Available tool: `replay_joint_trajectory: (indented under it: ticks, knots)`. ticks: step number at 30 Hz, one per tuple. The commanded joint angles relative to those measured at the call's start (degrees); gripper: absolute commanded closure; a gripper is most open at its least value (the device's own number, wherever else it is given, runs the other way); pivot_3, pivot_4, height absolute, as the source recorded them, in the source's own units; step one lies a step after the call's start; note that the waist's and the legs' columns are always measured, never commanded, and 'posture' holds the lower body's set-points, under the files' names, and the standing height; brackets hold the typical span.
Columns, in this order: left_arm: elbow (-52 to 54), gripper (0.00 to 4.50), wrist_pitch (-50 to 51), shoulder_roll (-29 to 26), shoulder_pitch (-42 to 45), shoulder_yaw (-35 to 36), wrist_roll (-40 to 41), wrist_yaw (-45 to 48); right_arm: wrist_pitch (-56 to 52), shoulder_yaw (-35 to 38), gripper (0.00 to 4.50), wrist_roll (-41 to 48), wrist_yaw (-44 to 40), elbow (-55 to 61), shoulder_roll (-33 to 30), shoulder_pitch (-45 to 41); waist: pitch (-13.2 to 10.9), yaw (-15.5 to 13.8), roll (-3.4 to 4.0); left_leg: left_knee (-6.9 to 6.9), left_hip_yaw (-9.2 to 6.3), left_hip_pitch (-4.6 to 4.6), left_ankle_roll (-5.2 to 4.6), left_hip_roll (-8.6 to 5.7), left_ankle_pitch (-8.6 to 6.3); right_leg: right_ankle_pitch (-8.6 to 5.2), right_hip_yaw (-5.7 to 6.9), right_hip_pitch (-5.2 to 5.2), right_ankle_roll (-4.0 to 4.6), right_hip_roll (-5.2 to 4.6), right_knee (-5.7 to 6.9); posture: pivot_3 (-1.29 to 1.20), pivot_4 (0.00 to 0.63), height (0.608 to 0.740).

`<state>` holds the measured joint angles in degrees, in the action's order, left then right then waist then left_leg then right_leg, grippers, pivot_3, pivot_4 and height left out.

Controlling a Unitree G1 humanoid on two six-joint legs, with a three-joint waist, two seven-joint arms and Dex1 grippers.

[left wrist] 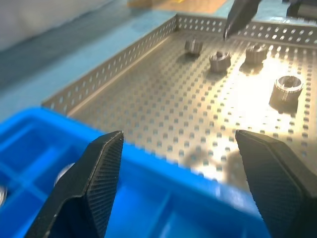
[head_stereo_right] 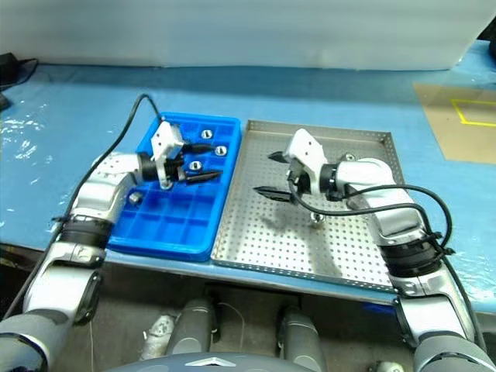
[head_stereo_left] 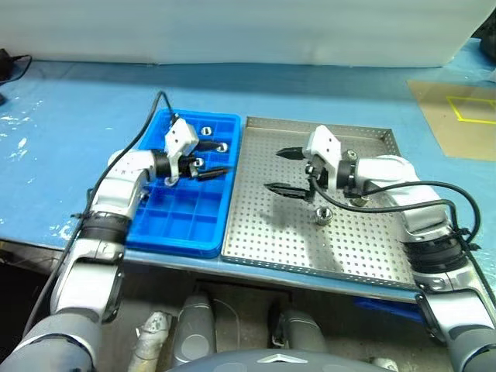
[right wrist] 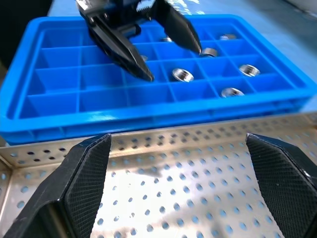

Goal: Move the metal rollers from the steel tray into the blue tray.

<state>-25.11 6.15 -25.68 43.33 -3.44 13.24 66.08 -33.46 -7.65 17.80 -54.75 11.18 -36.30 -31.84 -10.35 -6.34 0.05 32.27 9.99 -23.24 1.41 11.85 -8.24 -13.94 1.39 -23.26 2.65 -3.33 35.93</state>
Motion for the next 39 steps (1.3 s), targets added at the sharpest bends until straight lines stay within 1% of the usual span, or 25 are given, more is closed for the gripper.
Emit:
replay_joint_trajectory:
  ticks: [1, 4, 6, 10, 13, 16, 21, 25, 33, 39]
  knots:
    - [-7.4, 0.69, -4.7, 2.8, 5.2, -2.2, -1.6, 2.1, -2.6, 6.3, 0.0, 1.9, 2.4, 6.2, -2.9, 4.0, 0.0, 0.5, 0.0, 0.0, 0.01, 0.0, -0.02, -0.02, -0.01, 0.01, -0.04, 0.0, -0.01, 0.0, -0.02, -0.23, 0.15, 0.74]
    - [-15.4, 0.69, -8.5, 7.8, 10.4, -3.5, -3.0, 2.7, -5.5, 10.8, 0.0, 2.9, 5.3, 11.4, -4.9, 9.8, 0.0, 1.0, 0.0, 0.06, 0.03, -0.04, -0.2, -0.07, -0.11, 0.04, -0.09, 0.07, -0.07, -0.02, -0.14, -0.29, 0.15, 0.74]
    - [-20.4, 0.69, -10.9, 11.1, 13.1, -3.8, -3.9, 2.3, -7.3, 12.9, 0.0, 3.6, 7.2, 14.3, -5.2, 12.4, 0.0, 1.7, -0.01, 0.14, 0.06, -0.07, -0.33, -0.08, -0.2, 0.17, -0.14, 0.07, -0.29, -0.03, -0.2, -0.34, 0.15, 0.74]
    - [-30.8, 0.69, -16.3, 18.2, 17.9, -5.1, -6.9, 0.9, -11.0, 16.8, 0.0, 5.2, 11.3, 20.6, -5.0, 17.7, 0.0, 3.6, -0.01, 0.16, 0.08, -0.04, -0.52, -0.08, -0.3, 0.18, -0.16, 0.09, -0.31, -0.02, -0.21, -0.42, 0.15, 0.74]
    - [-36.5, 0.69, -17.7, 21.9, 20.5, -5.3, -8.3, 0.9, -13.2, 18.9, 0.0, 6.4, 13.6, 24.2, -5.0, 20.3, 0.0, 4.9, -0.01, 0.16, 0.08, 0.02, -0.58, -0.09, -0.34, 0.15, -0.17, 0.16, -0.26, -0.02, -0.28, -0.5, 0.15, 0.74]
    - [-41.7, 0.69, -19.9, 25.8, 21.7, -8.2, -12.2, 2.6, -16.1, 21.9, 0.0, 7.5, 16.3, 28.8, -4.9, 24.1, 0.0, 5.9, 0.02, 0.19, 0.1, 0.06, -0.61, -0.1, -0.36, 0.1, -0.19, 0.21, -0.18, -0.01, -0.31, -0.56, 0.15, 0.74]
    - [-46.0, 0.69, -21.6, 28.6, 22.5, -9.1, -15.7, 1.4, -19.1, 24.9, 0.0, 9.3, 19.2, 33.4, -4.8, 27.5, 0.0, 7.9, 0.03, 0.3, 0.08, 0.16, -0.75, -0.09, -0.44, 0.16, -0.29, 0.38, -0.28, -0.01, -0.48, -0.61, 0.15, 0.74]
    - [-47.5, 0.69, -21.4, 30.4, 22.7, -8.8, -17.0, 0.0, -20.7, 26.8, 0.0, 10.7, 20.9, 35.7, -4.8, 29.6, 0.0, 8.7, 0.04, 0.41, 0.09, 0.16, -0.83, -0.11, -0.49, 0.17, -0.28, 0.45, -0.29, -0.03, -0.49, -0.63, 0.15, 0.74]
    - [-48.8, 0.69, -21.0, 31.4, 21.7, -9.6, -19.8, -1.7, -21.5, 27.9, 0.0, 12.1, 22.6, 36.8, -5.4, 30.9, 0.0, 8.9, 0.06, 0.51, 0.09, 0.14, -0.99, -0.1, -0.58, 0.17, -0.29, 0.54, -0.3, -0.07, -0.59, -0.64, 0.15, 0.74]
    - [-49.6, 0.69, -20.5, 31.6, 20.6, -10.4, -22.9, -5.4, -21.4, 27.4, 0.0, 12.6, 23.3, 36.5, -5.8, 30.6, 0.0, 8.9, 0.07, 0.49, 0.08, 0.13, -1.19, -0.09, -0.51, 0.17, -0.29, 0.59, -0.3, -0.06, -0.71, -0.64, 0.15, 0.74]
